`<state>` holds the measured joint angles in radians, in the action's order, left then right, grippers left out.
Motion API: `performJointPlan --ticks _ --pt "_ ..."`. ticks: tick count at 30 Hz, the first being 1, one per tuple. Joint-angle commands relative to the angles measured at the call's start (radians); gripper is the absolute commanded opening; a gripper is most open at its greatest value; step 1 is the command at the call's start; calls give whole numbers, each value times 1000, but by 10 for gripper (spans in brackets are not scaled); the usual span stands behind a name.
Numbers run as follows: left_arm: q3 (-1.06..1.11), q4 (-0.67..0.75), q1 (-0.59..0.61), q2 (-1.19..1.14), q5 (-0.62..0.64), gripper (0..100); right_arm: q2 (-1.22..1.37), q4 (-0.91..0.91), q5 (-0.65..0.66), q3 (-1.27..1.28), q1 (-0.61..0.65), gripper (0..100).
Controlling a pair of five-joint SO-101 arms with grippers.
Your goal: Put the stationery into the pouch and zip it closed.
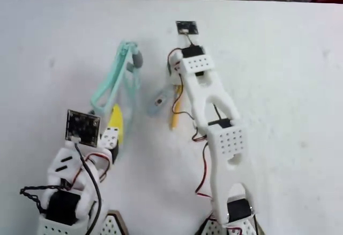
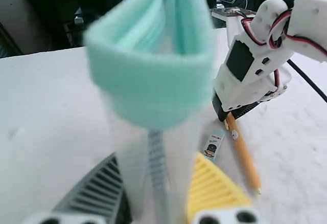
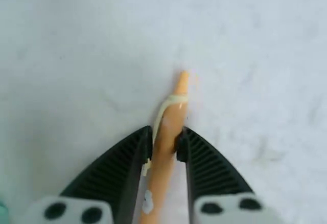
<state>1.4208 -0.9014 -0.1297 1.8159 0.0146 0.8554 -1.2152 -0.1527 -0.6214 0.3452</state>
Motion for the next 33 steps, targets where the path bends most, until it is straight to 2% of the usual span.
performJointPlan --ticks 1,4,21,33 --pt "-28 23 -10 7 14 138 5 18 -6 -20 -5 15" --pt "-26 0 -10 7 14 166 19 13 -6 -26 -22 16" --pt "-26 2 -8 7 14 169 8 -7 -2 -26 -24 16" --pt "-23 2 -8 7 14 167 -113 -142 2 -18 -35 17"
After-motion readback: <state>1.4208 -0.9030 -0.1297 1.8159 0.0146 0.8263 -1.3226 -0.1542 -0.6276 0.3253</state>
